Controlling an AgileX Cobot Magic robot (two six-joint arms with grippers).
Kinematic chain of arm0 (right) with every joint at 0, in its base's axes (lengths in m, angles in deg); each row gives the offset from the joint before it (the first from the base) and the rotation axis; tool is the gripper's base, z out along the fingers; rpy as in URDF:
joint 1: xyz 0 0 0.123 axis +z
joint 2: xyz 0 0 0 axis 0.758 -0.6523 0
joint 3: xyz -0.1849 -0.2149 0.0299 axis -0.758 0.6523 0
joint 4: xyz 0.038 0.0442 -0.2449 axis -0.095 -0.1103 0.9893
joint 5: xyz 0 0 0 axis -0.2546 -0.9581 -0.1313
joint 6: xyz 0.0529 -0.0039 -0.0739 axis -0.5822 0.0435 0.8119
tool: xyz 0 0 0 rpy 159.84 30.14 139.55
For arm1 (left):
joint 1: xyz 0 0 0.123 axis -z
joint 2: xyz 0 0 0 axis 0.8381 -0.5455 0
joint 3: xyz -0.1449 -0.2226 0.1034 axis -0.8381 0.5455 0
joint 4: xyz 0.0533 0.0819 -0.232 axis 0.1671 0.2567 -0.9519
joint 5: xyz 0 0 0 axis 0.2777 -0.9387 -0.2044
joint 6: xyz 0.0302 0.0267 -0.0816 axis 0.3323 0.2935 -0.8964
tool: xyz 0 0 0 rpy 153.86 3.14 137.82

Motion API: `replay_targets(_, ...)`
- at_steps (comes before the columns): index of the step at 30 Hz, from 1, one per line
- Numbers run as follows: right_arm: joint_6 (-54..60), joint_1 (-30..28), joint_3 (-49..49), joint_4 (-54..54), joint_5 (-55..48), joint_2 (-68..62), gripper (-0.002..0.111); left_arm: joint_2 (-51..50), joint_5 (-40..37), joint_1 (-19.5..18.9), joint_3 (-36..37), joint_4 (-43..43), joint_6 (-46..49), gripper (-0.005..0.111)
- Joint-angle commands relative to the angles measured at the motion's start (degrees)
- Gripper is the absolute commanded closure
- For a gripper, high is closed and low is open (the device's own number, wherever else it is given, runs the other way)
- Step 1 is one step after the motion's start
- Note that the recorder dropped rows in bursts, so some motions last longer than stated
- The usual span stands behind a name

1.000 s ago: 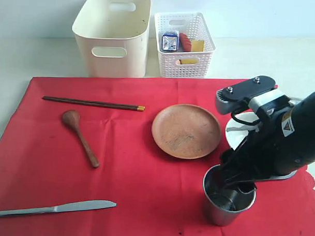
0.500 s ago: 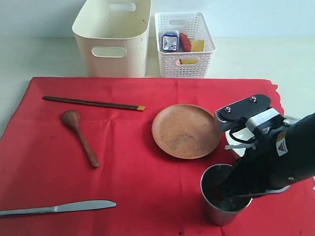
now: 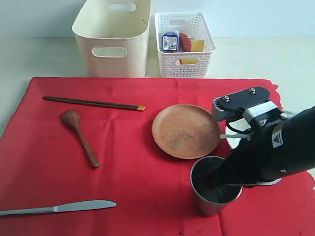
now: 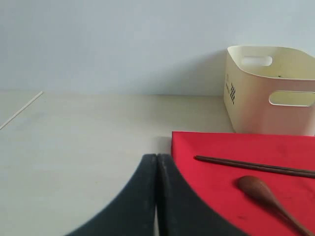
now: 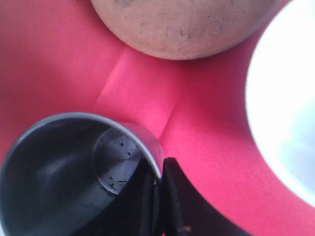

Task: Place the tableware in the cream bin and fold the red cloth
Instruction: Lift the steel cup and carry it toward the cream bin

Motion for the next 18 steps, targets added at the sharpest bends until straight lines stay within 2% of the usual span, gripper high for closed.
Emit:
replay_targets(1,0.4,0.21,-1.34,-2.25,2.22,-0.02,0.108,0.32,0.13,-0.11,-0.03,-0.12,0.19,0.107)
replay_targets(5,0.4,0.21,-3.51,-10.3,2.51,-0.02,0.108,0.32,0.13,-0.11,-0.03,-0.12,0.19,0.107)
replay_targets(12,0.4,0.21,-9.16,-11.22,3.73,-0.02,0.108,0.32,0.13,-0.11,-0.03,-0.12,0.19,0.107)
replay_targets(18,0.4,0.21,-10.68,-11.1,20.4,-0.14,0.108,0.32,0.13,-0.11,-0.03,-0.12,0.19,0.107)
